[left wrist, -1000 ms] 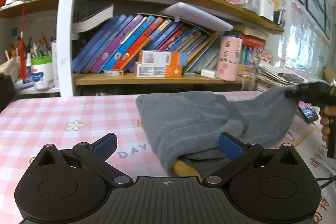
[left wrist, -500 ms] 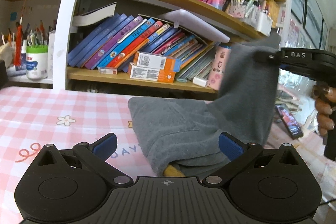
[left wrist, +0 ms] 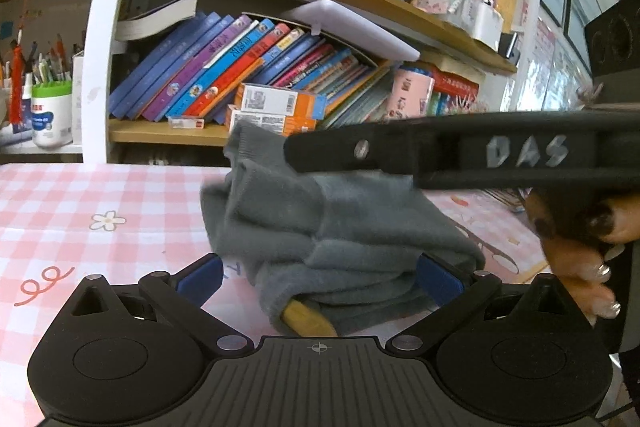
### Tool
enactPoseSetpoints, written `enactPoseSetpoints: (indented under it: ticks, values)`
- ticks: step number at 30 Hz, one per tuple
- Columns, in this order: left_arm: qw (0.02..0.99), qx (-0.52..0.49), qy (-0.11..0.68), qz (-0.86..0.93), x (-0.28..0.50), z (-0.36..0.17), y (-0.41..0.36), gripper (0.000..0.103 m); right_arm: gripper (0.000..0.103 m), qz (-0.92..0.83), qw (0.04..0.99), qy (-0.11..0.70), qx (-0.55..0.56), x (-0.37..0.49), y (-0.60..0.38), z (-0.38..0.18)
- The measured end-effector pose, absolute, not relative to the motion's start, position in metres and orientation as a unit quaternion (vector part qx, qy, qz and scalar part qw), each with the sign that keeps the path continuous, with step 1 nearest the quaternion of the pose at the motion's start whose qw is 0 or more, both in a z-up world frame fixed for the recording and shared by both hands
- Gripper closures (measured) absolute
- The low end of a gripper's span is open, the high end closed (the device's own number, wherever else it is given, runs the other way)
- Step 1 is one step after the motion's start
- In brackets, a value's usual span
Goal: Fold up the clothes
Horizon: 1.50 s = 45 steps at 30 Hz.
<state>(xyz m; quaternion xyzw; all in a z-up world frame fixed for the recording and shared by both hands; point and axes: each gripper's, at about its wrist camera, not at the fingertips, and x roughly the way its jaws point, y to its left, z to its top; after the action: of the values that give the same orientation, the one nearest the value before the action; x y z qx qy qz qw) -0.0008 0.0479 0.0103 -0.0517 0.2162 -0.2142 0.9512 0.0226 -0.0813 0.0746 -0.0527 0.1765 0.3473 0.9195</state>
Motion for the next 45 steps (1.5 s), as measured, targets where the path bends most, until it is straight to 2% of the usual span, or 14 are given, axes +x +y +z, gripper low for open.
enactPoseSetpoints:
  ticks: [5, 12, 16, 17, 25, 32, 33, 34, 35, 38, 40, 44, 45]
  values:
    - [0.951, -0.048, 0.219, -0.212, 0.0, 0.01, 0.047, 0.0, 0.042, 0.302, 0.939, 0.16, -0.023, 0.02, -0.111, 0.079]
    - [0.956, -0.067, 0.201, -0.203, 0.0, 0.013, 0.054, 0.0, 0.036, 0.19, 0.963, 0.191, -0.012, 0.038, -0.155, 0.05]
    - [0.958, -0.087, 0.192, -0.196, 0.003, 0.012, 0.06, 0.0, 0.024, 0.164, 0.962, 0.218, 0.003, 0.045, -0.173, 0.027]
    - [0.958, -0.093, 0.191, -0.193, 0.005, 0.011, 0.061, 0.0, 0.018, 0.164, 0.959, 0.23, 0.0, 0.047, -0.173, 0.021]
    - [0.95, -0.18, 0.196, -0.165, 0.026, 0.004, 0.081, 0.0, 0.013, 0.172, 0.954, 0.248, 0.007, 0.051, -0.174, 0.004]
    - [0.909, -0.309, 0.228, -0.165, 0.059, -0.002, 0.091, 0.002, 0.013, 0.176, 0.95, 0.243, 0.091, 0.052, -0.2, 0.008]
    - [0.901, -0.327, 0.232, -0.165, 0.064, -0.002, 0.092, 0.005, 0.013, 0.178, 0.948, 0.244, 0.104, 0.052, -0.204, 0.008]
    - [0.894, -0.345, 0.236, -0.164, 0.069, -0.003, 0.094, 0.016, 0.013, 0.18, 0.945, 0.246, 0.116, 0.053, -0.208, 0.008]
    - [0.886, -0.361, 0.24, -0.164, 0.073, -0.004, 0.095, 0.041, 0.013, 0.182, 0.943, 0.248, 0.126, 0.054, -0.21, 0.008]
    - [0.886, -0.365, 0.232, -0.168, 0.076, 0.0, 0.09, 0.083, 0.013, 0.183, 0.941, 0.25, 0.139, 0.054, -0.215, 0.009]
    - [0.889, -0.369, 0.202, -0.18, 0.069, 0.007, 0.09, 0.088, 0.013, 0.183, 0.941, 0.249, 0.139, 0.054, -0.216, 0.01]
    - [0.889, -0.393, 0.119, -0.204, 0.044, 0.024, 0.109, 0.089, 0.013, 0.186, 0.94, 0.243, 0.15, 0.054, -0.22, 0.011]
    - [0.892, -0.39, 0.137, -0.181, 0.047, 0.018, 0.113, 0.089, 0.013, 0.187, 0.939, 0.245, 0.154, 0.054, -0.221, 0.011]
